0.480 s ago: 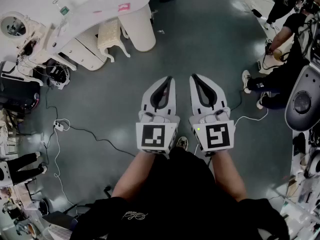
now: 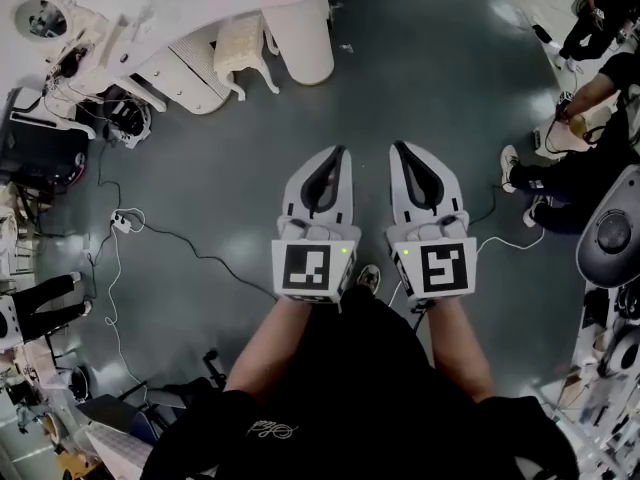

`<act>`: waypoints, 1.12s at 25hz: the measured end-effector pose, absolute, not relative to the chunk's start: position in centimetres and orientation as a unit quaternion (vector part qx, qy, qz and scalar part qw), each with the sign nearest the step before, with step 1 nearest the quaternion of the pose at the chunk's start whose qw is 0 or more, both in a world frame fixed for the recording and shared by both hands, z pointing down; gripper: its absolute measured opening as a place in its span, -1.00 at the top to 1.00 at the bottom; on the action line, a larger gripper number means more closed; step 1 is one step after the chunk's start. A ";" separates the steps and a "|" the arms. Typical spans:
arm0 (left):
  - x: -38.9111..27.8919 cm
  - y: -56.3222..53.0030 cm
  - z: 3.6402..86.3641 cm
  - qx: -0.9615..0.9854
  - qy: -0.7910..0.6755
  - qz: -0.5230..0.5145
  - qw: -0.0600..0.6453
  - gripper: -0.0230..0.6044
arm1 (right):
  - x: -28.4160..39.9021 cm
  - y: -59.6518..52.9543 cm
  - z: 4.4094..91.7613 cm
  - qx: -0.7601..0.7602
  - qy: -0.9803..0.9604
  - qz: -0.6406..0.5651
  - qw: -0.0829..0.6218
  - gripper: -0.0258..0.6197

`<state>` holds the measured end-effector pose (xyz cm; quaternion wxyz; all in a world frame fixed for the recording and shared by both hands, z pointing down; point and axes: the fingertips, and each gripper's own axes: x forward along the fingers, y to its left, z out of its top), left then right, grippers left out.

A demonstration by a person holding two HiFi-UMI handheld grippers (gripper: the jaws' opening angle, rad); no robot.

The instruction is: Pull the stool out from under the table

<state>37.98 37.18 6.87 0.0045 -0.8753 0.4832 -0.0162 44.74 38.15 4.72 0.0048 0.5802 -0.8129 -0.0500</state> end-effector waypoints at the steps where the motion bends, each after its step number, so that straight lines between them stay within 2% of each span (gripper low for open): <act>1: 37.4 36.7 7.1 -0.875 0.484 -0.017 0.004 0.91 | 44.2 37.6 5.0 0.580 -0.813 -0.049 0.009 0.90; 9: 33.7 30.8 7.5 -0.873 0.488 -0.014 -0.011 0.91 | 40.4 31.5 4.9 0.577 -0.816 -0.044 0.017 0.90; 23: 22.9 21.2 5.9 -0.879 0.476 -0.023 -0.021 0.91 | 28.1 21.4 3.7 0.563 -0.825 -0.040 0.034 0.90; 28: 21.0 17.9 6.1 -0.871 0.490 -0.013 -0.035 0.91 | 26.3 18.3 4.1 0.549 -0.833 -0.040 0.050 0.90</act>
